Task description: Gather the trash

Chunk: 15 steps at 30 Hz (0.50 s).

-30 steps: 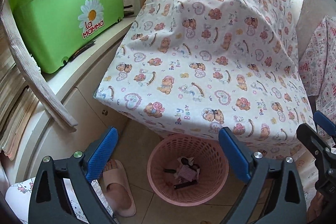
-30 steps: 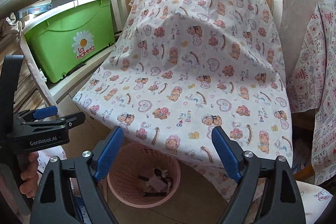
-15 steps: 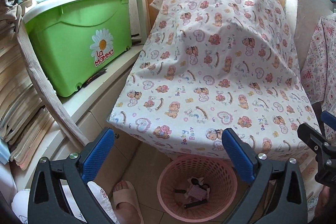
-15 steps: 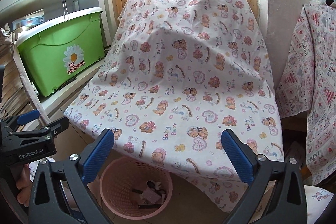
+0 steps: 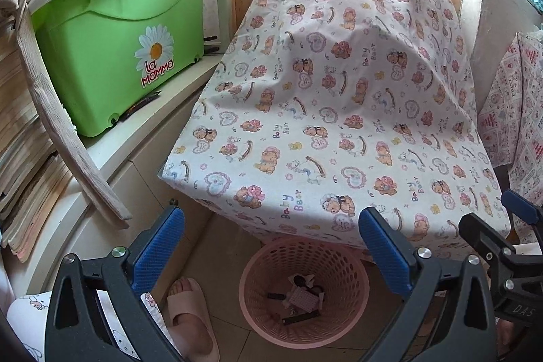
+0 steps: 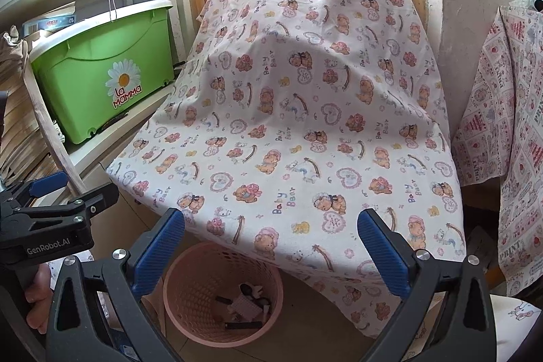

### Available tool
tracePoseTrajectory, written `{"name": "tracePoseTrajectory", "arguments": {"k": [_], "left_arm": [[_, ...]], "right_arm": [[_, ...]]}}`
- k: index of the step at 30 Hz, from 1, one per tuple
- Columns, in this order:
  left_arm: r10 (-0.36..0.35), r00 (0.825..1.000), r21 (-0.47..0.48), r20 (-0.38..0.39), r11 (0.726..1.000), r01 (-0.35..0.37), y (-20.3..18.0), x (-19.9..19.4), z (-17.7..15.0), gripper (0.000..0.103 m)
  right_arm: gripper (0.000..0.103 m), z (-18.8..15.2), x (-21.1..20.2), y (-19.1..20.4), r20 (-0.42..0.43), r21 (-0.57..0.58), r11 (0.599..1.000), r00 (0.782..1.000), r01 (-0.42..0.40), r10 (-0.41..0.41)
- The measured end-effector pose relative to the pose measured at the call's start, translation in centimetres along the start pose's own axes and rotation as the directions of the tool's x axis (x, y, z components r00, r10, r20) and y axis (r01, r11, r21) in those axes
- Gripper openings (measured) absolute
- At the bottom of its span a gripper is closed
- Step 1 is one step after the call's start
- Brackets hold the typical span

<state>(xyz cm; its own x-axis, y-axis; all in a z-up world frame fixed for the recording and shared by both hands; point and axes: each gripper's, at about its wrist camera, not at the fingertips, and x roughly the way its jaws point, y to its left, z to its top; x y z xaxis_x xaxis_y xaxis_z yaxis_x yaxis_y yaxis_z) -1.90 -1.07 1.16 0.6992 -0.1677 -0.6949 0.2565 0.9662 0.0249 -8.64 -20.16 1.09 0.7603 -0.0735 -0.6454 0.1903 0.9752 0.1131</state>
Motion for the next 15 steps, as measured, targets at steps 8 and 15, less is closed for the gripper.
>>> {"name": "tracePoseTrajectory", "arguments": {"k": [8, 15], "left_arm": [[0.0, 1.0, -0.016, 0.011, 1.0, 0.0, 0.26, -0.33, 0.13, 0.101], [0.0, 1.0, -0.013, 0.007, 1.0, 0.0, 0.24, -0.29, 0.21, 0.101]], "right_arm": [[0.103, -0.18, 0.1, 0.45, -0.003, -0.014, 1.0, 1.0, -0.002, 0.002], [0.103, -0.2, 0.01, 0.87, 0.004, -0.036, 0.999, 1.0, 0.003, -0.002]]}}
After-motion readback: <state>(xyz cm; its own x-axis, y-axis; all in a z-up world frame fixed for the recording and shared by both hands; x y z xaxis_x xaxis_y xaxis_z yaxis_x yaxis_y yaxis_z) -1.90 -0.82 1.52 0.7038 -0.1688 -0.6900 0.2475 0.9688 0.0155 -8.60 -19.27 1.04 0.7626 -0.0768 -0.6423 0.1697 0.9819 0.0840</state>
